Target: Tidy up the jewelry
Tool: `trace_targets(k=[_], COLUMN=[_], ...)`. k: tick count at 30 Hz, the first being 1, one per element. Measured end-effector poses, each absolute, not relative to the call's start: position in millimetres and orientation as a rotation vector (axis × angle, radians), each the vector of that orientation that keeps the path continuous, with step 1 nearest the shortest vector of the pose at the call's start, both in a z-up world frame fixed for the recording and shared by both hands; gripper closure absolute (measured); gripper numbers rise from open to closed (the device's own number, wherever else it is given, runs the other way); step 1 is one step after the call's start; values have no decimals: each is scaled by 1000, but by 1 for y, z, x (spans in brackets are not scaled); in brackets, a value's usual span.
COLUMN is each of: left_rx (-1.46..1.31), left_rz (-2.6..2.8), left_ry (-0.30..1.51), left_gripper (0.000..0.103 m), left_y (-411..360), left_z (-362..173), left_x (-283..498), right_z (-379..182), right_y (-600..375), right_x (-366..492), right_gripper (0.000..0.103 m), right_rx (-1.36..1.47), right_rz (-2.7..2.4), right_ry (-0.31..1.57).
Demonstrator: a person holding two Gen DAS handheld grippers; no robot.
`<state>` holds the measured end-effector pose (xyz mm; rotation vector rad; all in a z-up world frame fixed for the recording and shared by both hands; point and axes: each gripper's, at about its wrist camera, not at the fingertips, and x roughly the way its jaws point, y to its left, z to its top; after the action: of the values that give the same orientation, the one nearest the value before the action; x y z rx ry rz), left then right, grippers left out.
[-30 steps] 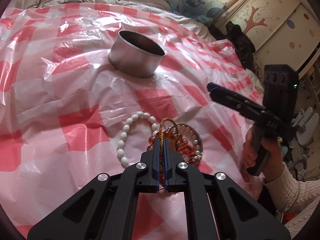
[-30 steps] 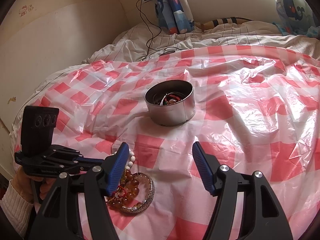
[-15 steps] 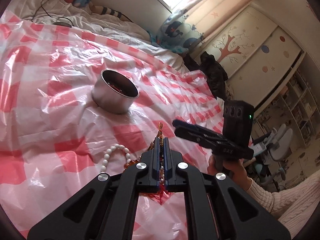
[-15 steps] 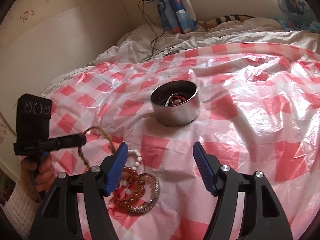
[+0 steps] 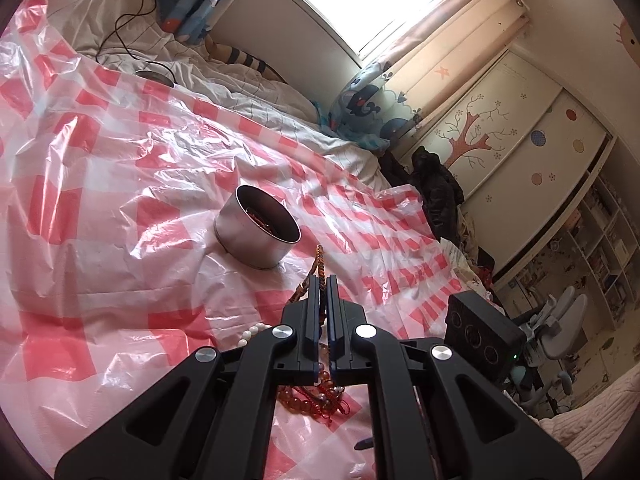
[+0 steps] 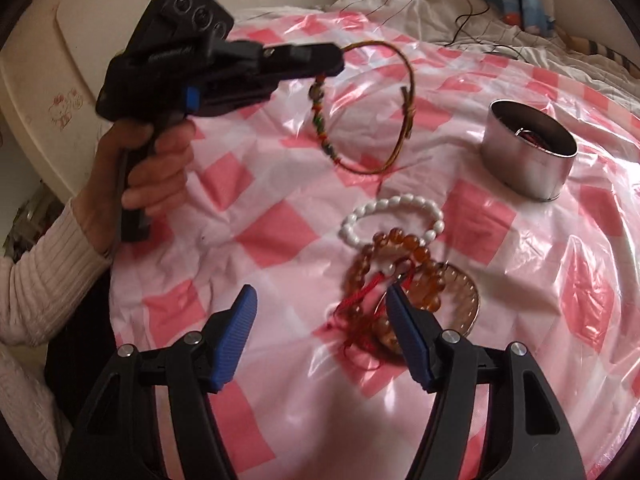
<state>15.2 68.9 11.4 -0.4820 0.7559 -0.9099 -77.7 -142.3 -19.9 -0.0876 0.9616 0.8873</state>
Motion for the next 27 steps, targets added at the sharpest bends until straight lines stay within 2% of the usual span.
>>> trace_targets(k=[4,9,11,15,16,19,27], left_rx=[-476,-479,-475,-482,-481,-479,-479], left_rz=[-911,-912,-912,-915,-915,-913,-914], left_ry=[753,752,753,749,749,752,752], left_gripper=[100,100,100,100,100,100,100], left_y=[68,68,68,68,67,66,66], left_z=[12,12,12,12,12,12,12], left_x=[15,15,15,14,14,15,15], right_z=[-19,-28,-31,-37,-36,-33,3], right_y=[-148,-145,-143,-146,-147,-153,-190], right_x=[-83,-87,-86,-86,-85,-81,-70], right_gripper=[40,52,68,82,90,100,100], right_rx=[-116,-186,-197,-206,-201,-172,98], right_rz=[882,838,836,826,817,799,863], right_ry=[964,996,1010,1030,1024,1003,858])
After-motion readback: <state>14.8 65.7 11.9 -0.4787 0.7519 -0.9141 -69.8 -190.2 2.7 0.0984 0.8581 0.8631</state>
